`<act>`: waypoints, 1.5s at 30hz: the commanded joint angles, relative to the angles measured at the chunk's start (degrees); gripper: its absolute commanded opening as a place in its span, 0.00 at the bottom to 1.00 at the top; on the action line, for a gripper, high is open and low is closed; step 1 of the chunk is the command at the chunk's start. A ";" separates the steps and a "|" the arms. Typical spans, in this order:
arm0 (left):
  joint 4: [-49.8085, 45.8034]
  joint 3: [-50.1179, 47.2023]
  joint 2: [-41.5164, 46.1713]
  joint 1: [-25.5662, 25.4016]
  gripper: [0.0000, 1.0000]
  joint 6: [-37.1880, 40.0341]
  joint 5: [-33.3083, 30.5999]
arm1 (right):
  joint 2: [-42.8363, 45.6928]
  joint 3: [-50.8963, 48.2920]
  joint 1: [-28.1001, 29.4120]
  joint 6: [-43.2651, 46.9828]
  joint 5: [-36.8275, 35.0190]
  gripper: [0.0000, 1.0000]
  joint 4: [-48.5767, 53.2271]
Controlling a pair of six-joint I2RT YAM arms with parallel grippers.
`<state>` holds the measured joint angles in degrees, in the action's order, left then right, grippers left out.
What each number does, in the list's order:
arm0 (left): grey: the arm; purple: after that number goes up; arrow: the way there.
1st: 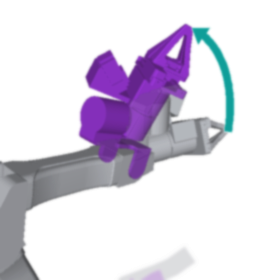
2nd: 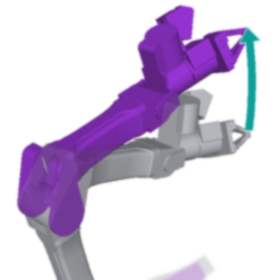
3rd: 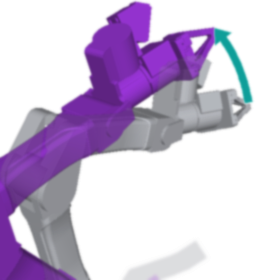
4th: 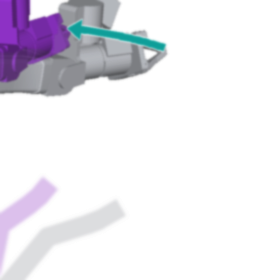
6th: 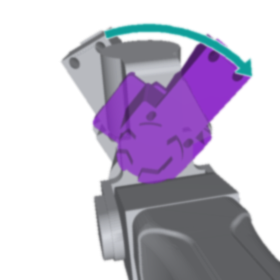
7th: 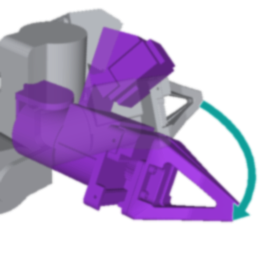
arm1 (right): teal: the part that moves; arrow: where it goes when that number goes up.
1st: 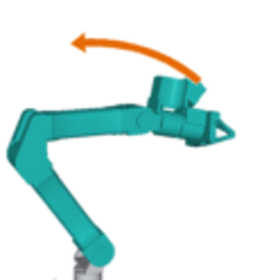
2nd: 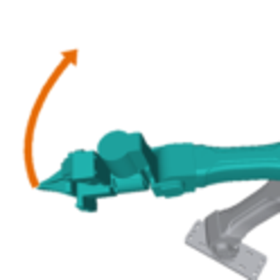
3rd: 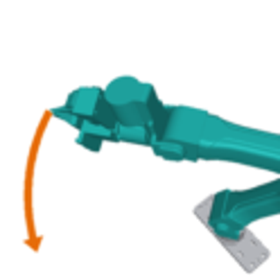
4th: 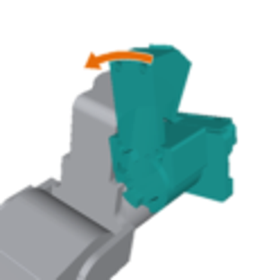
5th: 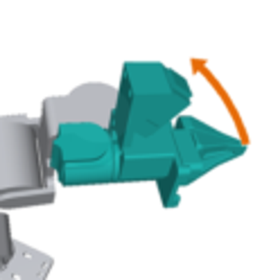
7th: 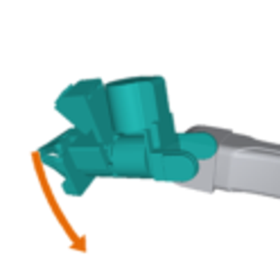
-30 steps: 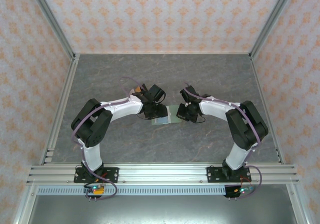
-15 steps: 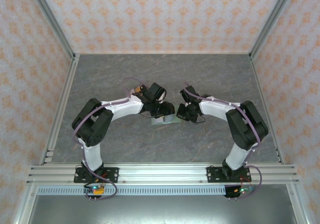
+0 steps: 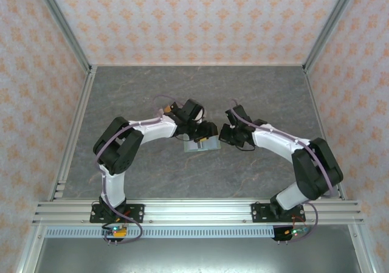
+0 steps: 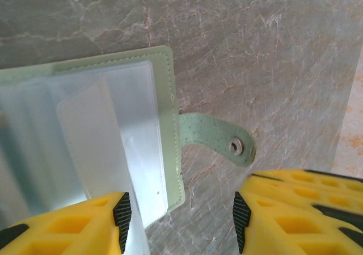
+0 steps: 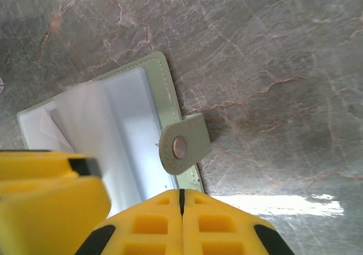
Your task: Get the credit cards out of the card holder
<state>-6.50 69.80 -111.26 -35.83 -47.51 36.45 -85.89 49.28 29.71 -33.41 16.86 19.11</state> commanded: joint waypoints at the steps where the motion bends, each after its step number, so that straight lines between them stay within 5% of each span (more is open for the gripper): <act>1: 3.83 2.69 -0.93 0.33 0.53 -1.96 3.27 | 2.84 -1.93 -0.36 -0.52 -4.17 0.06 -1.29; 12: 0.91 1.88 7.12 3.16 0.62 -0.65 1.27 | 3.06 1.68 1.55 2.12 -3.32 0.16 0.74; 19: -10.70 -4.97 15.45 8.44 0.63 3.39 -8.19 | -5.04 8.21 7.47 4.36 -1.75 0.34 1.63; 27: -15.28 -12.72 22.79 12.75 0.66 2.48 -14.96 | -17.06 16.75 9.99 4.35 0.80 0.38 6.12; 45: -0.93 -16.04 16.63 10.92 0.58 -1.95 -0.61 | -24.29 18.92 10.19 1.50 -3.60 0.22 10.57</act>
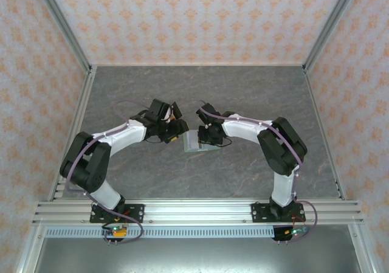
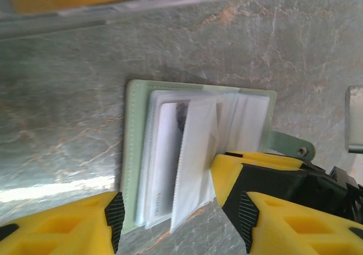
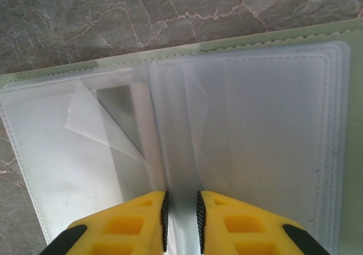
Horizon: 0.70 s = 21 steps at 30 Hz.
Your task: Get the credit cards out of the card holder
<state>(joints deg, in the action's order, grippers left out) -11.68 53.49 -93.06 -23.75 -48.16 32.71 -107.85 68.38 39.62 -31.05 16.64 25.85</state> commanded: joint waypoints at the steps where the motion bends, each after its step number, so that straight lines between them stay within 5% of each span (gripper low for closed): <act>1: 4.37 0.69 -2.43 -1.59 0.57 -1.27 3.30 | -2.31 -0.19 0.29 -0.98 -3.45 0.22 3.77; 21: 5.34 4.07 -9.46 -3.33 0.41 -1.48 4.64 | -1.81 -1.06 0.29 -0.86 -2.93 0.20 2.72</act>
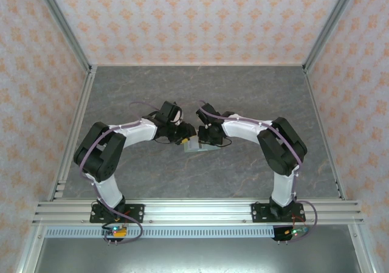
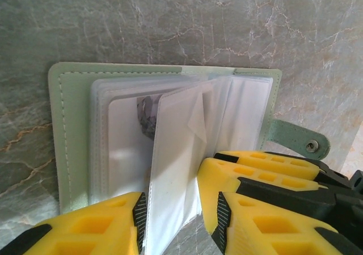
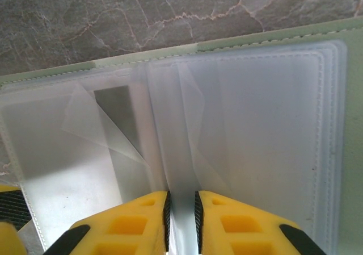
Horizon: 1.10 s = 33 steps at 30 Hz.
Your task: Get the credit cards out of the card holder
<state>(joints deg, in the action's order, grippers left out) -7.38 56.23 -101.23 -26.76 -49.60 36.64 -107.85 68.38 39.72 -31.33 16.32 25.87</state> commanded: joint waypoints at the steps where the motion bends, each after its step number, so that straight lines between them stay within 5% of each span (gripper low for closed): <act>1: 1.26 1.34 -1.49 -0.35 0.41 -0.20 0.78 | -1.71 -1.06 0.22 -0.57 -2.61 0.20 2.74; 18: 8.47 1.43 -1.85 -0.69 0.45 -4.98 4.80 | 8.95 -2.58 -3.50 -3.07 3.11 0.23 1.02; 28: 10.18 5.99 -5.00 -4.72 0.46 -6.99 6.07 | 19.84 -7.55 -6.99 -4.03 -0.10 0.25 2.80; 33: 9.88 8.46 -6.52 -5.80 0.55 -7.50 5.43 | 23.27 -9.45 -7.78 -4.62 -3.11 0.25 2.78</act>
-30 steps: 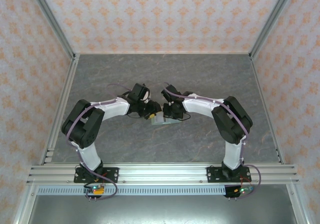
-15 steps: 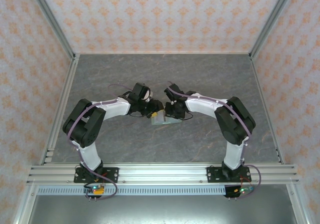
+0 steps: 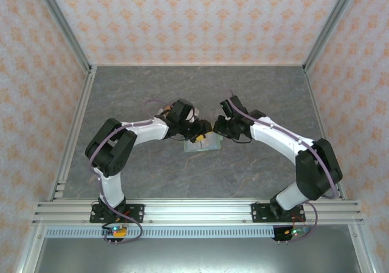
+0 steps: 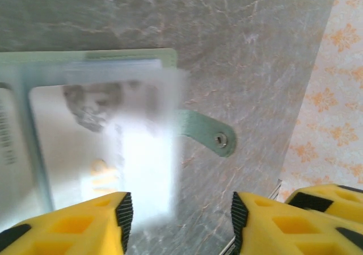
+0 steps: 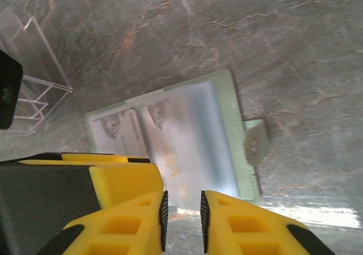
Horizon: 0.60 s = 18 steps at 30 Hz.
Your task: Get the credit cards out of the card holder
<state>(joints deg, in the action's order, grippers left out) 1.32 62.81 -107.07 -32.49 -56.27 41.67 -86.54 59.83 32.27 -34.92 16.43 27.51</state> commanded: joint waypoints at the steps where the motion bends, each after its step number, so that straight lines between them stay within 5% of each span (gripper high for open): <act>1: 0.93 2.01 -0.62 -0.07 0.56 -0.71 0.09 | 2.14 -0.95 -0.33 -1.02 -3.45 0.25 1.16; 6: -6.02 2.32 1.26 0.85 0.56 2.69 -4.70 | -0.28 -0.04 -0.35 0.75 -1.93 0.22 1.21; 11: -12.95 1.02 3.59 1.78 0.46 6.13 -11.14 | -4.91 2.17 0.66 2.45 -0.52 0.15 1.21; 18: -10.23 -1.25 2.66 1.82 0.37 4.77 -9.61 | -12.22 5.35 2.97 3.09 -1.30 0.14 1.65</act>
<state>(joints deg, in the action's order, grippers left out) -8.14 62.54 -105.58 -30.63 -52.01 33.36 -97.03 63.09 34.54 -32.77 15.88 27.81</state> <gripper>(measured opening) 0.377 0.144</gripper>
